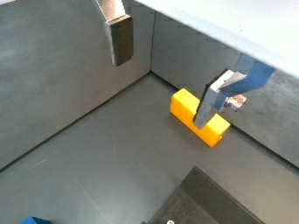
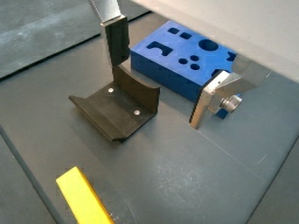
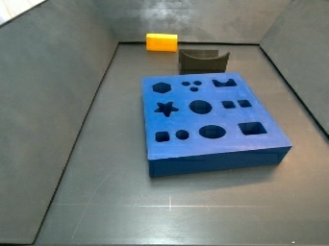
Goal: Pick up the arch object. Move up. Place the arch object on the fixture. Regrasp the arch object. Rotate the arch object. Move to above the board. Insert the arch object.
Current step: Pick up the arch object.
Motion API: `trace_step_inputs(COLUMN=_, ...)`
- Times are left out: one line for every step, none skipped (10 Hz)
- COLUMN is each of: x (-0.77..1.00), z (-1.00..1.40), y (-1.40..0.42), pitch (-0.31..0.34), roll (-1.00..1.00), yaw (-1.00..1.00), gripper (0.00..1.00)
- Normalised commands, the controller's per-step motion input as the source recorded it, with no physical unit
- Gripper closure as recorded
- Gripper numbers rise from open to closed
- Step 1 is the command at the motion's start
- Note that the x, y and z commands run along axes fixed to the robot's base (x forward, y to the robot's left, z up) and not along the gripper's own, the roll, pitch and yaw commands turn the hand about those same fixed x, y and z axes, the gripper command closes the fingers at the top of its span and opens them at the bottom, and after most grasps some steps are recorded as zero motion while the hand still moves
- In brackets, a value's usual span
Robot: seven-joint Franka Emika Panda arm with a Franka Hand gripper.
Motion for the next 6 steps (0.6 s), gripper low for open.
trace_step_inputs(x=0.00, z=0.00, y=0.08, pitch=0.000, roll=0.00, yaw=0.00, gripper=0.00)
trace_step_inputs(x=0.00, z=-0.18, y=0.14, pitch=0.053, roll=0.13, yaw=0.12, gripper=0.00)
trace_step_inputs(x=-0.18, z=-0.47, y=0.43, pitch=0.000, roll=0.12, yaw=0.51, gripper=0.00)
trace_step_inputs(x=0.03, z=-0.21, y=0.26, pitch=0.053, roll=0.17, yaw=0.32, gripper=0.00)
trace_step_inputs(x=-0.04, z=0.00, y=0.00, pitch=0.000, roll=0.00, yaw=0.00, gripper=0.00)
trace_step_inputs(x=0.01, z=-0.08, y=0.06, pitch=0.000, roll=-0.02, yaw=-0.40, gripper=0.00)
